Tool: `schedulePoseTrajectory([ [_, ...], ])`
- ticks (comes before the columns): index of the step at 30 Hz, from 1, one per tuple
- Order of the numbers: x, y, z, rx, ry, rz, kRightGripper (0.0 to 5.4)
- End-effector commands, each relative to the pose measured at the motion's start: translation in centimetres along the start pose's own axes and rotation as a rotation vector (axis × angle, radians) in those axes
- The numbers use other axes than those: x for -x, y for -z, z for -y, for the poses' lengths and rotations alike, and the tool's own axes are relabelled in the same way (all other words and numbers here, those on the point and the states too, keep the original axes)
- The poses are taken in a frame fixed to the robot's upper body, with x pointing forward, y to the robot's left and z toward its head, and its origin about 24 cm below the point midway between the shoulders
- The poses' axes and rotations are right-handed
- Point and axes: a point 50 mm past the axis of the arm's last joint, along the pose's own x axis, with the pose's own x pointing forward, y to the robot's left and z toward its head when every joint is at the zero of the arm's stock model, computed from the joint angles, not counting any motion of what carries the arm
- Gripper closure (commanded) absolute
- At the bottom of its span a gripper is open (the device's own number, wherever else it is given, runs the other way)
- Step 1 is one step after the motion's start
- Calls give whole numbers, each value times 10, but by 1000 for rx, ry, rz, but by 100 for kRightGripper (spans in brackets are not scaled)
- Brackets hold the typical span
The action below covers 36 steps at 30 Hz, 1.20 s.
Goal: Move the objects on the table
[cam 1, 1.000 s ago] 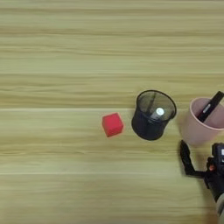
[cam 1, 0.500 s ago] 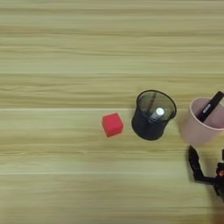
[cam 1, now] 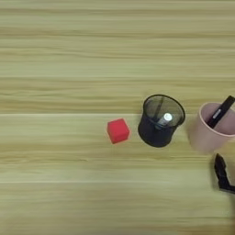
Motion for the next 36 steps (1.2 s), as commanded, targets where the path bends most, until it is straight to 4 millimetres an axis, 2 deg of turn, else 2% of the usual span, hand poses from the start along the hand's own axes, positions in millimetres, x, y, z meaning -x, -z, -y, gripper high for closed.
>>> schedulePoseTrajectory([
  [1, -6, -15, 11, 23, 41, 71, 6],
  [8, -11, -16, 21, 23, 85, 69, 6],
  [23, -30, -48, 61, 20, 233, 197, 6],
  [30, -32, -67, 62, -63, 205, 314, 6],
  [36, -31, -76, 59, -75, 169, 357, 6],
])
